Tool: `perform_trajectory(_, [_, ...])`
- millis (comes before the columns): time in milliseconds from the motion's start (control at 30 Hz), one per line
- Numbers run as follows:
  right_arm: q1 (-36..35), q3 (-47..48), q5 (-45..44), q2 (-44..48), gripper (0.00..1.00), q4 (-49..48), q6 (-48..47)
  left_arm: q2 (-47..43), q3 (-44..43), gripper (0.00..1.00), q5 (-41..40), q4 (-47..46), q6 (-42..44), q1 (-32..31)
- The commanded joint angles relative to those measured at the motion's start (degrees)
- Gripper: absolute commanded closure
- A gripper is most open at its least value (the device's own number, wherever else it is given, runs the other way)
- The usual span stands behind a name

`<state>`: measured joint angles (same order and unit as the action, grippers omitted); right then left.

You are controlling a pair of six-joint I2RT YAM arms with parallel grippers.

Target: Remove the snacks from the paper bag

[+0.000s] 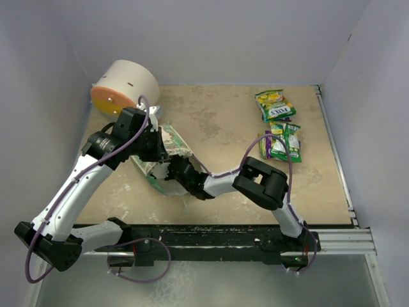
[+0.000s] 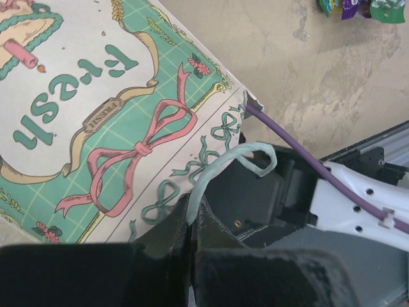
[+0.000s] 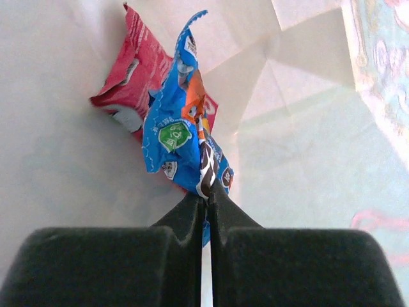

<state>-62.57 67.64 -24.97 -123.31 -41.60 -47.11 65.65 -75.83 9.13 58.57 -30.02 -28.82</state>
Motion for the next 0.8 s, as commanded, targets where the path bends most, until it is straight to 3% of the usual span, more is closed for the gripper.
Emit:
perform_trajectory(0, [-1.4,-4.4,-1.1,7.3,1.0,1.6,8.5,-0.3,-2.0,1.0,-2.0,-3.2,-0.3,1.3])
perform_trajectory(633, [-2.2,-27.2,17.2,36.0,1.0,1.8,28.6,-0.8,-1.4,1.0,4.4,-6.2,2.9,3.7])
perform_trajectory(767, [-2.2,-29.7,20.3,43.9,1.0,6.5,32.2,-0.1,-3.0,1.0,5.8,-5.9,3.6,4.0])
